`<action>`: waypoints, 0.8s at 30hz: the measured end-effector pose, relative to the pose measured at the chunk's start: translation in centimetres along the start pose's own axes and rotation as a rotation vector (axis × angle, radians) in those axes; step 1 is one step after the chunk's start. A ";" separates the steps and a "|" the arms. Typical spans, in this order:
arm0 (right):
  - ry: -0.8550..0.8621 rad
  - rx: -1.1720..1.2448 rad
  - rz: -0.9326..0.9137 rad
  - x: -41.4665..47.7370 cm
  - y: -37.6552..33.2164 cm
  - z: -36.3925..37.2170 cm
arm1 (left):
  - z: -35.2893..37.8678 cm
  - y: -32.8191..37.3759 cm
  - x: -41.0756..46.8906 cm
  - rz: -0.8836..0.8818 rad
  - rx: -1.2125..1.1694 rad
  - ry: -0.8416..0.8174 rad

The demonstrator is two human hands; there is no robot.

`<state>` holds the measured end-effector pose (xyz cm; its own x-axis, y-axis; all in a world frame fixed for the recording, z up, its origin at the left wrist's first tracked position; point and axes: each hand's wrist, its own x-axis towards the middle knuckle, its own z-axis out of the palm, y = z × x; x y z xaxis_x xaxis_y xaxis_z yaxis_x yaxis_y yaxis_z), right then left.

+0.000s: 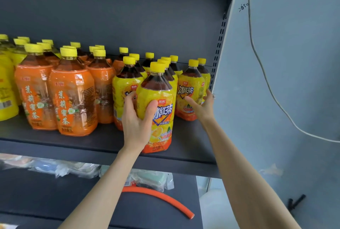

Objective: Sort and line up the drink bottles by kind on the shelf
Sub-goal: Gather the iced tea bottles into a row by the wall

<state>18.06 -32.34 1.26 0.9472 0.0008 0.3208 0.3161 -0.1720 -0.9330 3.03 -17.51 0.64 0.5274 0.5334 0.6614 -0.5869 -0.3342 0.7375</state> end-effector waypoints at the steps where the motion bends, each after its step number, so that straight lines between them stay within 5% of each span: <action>1: 0.000 -0.008 -0.003 0.2 -0.1 0.1 | 0.0 0.0 0.0 0.000 -0.007 -0.002; 24: -0.125 0.127 -0.040 3.3 1.1 -1.0 | 0.3 -0.6 0.6 -0.027 -0.160 -0.062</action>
<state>21.47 -33.47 1.49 0.9306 0.1289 0.3426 0.3505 -0.0440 -0.9355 3.86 -17.26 0.62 0.5784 0.4896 0.6525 -0.6598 -0.1896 0.7271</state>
